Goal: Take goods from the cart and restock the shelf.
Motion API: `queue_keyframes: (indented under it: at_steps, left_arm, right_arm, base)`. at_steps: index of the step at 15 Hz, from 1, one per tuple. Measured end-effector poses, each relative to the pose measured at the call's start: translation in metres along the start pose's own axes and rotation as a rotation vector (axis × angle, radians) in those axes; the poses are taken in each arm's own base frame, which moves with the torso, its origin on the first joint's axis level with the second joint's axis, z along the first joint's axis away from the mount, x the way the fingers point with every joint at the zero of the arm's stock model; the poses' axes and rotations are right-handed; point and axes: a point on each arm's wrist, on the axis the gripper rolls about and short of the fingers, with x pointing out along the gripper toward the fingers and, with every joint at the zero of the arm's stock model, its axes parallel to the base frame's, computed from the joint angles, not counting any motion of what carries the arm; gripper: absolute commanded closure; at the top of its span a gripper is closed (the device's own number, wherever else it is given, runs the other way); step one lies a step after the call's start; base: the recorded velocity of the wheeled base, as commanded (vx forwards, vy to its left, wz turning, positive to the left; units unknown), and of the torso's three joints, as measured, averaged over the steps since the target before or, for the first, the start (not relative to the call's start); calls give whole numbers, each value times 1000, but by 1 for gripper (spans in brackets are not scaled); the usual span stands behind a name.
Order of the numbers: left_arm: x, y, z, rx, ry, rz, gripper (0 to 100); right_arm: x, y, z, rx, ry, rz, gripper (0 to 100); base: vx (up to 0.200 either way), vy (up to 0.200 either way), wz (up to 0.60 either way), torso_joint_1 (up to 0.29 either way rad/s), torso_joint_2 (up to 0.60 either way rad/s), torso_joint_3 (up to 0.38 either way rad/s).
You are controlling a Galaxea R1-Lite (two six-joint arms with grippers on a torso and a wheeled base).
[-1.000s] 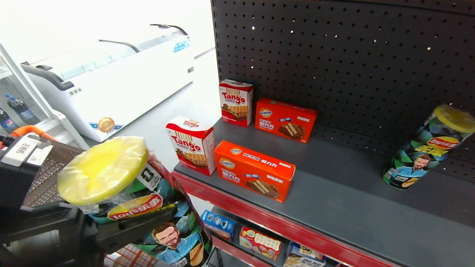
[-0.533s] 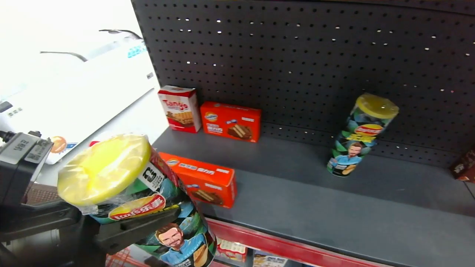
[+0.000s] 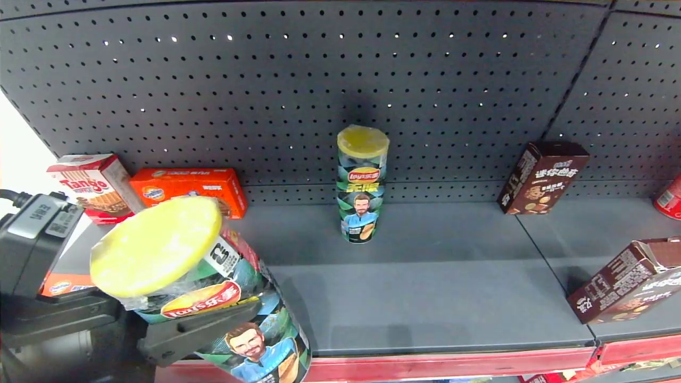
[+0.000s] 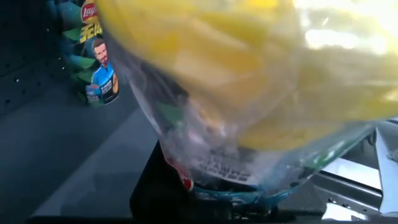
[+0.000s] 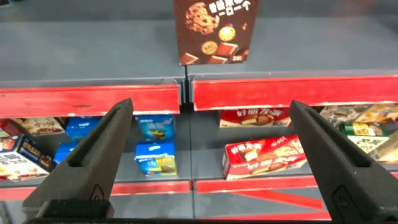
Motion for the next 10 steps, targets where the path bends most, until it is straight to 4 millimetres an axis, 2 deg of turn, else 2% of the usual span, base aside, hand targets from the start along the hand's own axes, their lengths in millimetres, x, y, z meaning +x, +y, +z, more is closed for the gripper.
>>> queue_keyframes:
  at_steps: [10]
  left_arm:
    - [-3,1,-1,-4,1,17,100]
  right_arm:
    - [0,0,0,-1,0,-1,0]
  base:
    - [0,0,0,0,0,0]
